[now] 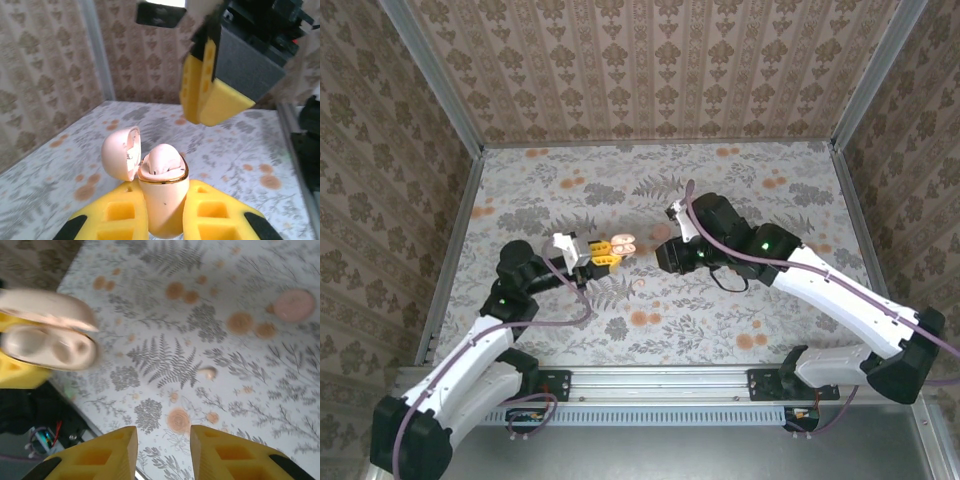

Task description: Insert the wireless bluetooth earbuds into the charging case

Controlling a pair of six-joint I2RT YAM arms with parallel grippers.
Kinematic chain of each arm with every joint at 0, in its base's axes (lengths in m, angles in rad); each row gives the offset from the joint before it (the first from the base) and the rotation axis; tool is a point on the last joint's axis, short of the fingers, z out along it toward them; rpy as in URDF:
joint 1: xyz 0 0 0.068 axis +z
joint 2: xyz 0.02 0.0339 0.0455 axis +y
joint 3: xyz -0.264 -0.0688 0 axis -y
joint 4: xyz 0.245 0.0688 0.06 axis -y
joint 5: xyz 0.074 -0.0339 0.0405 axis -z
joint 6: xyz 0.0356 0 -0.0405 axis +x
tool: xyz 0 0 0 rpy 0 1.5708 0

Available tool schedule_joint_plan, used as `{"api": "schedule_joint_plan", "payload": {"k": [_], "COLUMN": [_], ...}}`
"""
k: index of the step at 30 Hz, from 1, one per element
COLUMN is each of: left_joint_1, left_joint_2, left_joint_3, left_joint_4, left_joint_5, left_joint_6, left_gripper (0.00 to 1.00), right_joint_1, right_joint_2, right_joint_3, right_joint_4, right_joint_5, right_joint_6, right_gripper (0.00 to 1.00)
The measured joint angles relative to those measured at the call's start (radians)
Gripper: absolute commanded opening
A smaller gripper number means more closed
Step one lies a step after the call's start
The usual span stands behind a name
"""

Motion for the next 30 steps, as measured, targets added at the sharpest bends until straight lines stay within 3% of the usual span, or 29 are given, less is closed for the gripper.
{"api": "schedule_joint_plan", "payload": {"k": [7, 13, 21, 30], "left_joint_1": [0.032, 0.033, 0.038, 0.038], "left_joint_2": [-0.161, -0.274, -0.316, -0.316], "left_joint_3": [-0.084, -0.138, -0.161, -0.161], "left_joint_4": [-0.123, -0.197, -0.235, -0.235], "left_joint_5": [-0.228, -0.348, -0.407, -0.41], "left_joint_6": [0.018, 0.013, 0.002, 0.002], "left_gripper": [0.0, 0.0, 0.0, 0.0], "right_joint_1": [0.0, 0.0, 0.0, 0.004], "right_joint_2": [0.234, 0.494, 0.608, 0.64], "right_joint_3": [-0.047, -0.002, 0.019, 0.018], "right_joint_4": [0.082, 0.129, 0.19, 0.235], "right_joint_5": [0.016, -0.046, -0.098, -0.102], "right_joint_6": [0.152, 0.283, 0.455, 0.559], "right_gripper": [0.34, 0.38, 0.47, 0.48]}}
